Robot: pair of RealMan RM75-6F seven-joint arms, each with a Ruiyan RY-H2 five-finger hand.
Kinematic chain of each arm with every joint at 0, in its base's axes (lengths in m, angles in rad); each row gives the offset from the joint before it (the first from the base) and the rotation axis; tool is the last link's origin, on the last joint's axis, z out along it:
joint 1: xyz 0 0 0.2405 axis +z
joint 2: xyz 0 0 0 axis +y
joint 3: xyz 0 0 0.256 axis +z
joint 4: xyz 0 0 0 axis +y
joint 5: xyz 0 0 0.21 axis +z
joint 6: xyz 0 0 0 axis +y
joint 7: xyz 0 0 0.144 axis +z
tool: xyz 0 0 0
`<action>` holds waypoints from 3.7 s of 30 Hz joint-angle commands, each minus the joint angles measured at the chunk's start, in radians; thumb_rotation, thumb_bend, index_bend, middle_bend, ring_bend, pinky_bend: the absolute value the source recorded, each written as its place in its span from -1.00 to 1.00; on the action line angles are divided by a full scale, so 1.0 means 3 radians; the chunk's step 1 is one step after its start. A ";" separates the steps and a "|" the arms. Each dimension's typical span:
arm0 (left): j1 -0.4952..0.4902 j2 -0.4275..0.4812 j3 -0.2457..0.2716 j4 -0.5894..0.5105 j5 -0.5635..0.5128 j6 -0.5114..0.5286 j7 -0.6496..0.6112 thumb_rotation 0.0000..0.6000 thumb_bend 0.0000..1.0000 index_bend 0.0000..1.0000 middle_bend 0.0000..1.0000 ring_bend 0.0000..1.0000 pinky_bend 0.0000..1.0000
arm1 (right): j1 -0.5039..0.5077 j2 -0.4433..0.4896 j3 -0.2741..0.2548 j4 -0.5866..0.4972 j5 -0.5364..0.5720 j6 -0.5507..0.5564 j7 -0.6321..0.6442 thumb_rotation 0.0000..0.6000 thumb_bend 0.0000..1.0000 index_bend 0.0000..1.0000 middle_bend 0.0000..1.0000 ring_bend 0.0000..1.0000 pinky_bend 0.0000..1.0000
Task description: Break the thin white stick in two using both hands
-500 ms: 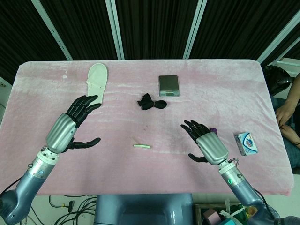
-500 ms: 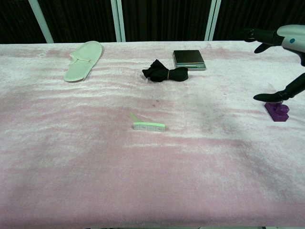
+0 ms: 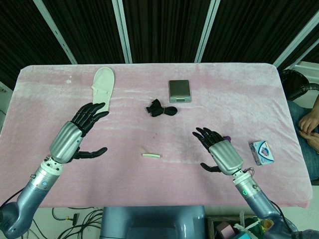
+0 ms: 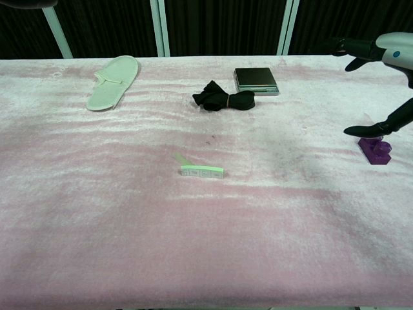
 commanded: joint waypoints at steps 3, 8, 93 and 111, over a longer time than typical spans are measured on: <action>0.0004 0.0012 -0.0009 -0.0005 0.0001 0.0017 0.0007 1.00 -0.59 -0.80 -0.95 -1.00 -1.00 | 0.0005 0.0000 -0.0003 0.0007 -0.0002 -0.0006 -0.0004 1.00 -0.61 -1.00 -1.00 -1.00 -0.74; 0.0018 0.0035 -0.0005 0.0012 -0.0004 0.0030 0.0025 1.00 -0.60 -0.79 -0.95 -1.00 -1.00 | -0.0002 0.0013 -0.0008 -0.0011 0.0023 -0.0010 -0.0013 1.00 -0.61 -1.00 -1.00 -1.00 -0.74; 0.0319 -0.0077 0.0196 0.0713 -0.0021 0.0220 0.0044 1.00 -0.60 -0.71 -0.95 -1.00 -1.00 | 0.1053 -0.2568 0.0558 0.1809 0.2192 -0.0592 -0.0803 1.00 -0.36 0.06 -1.00 -1.00 -0.74; 0.0324 -0.0069 0.0183 0.0646 -0.0023 0.0221 0.0146 1.00 -0.59 -0.71 -0.95 -1.00 -1.00 | 0.0961 -0.2523 0.0599 0.1807 0.1902 -0.0540 -0.0658 1.00 0.00 0.30 -1.00 -1.00 -0.74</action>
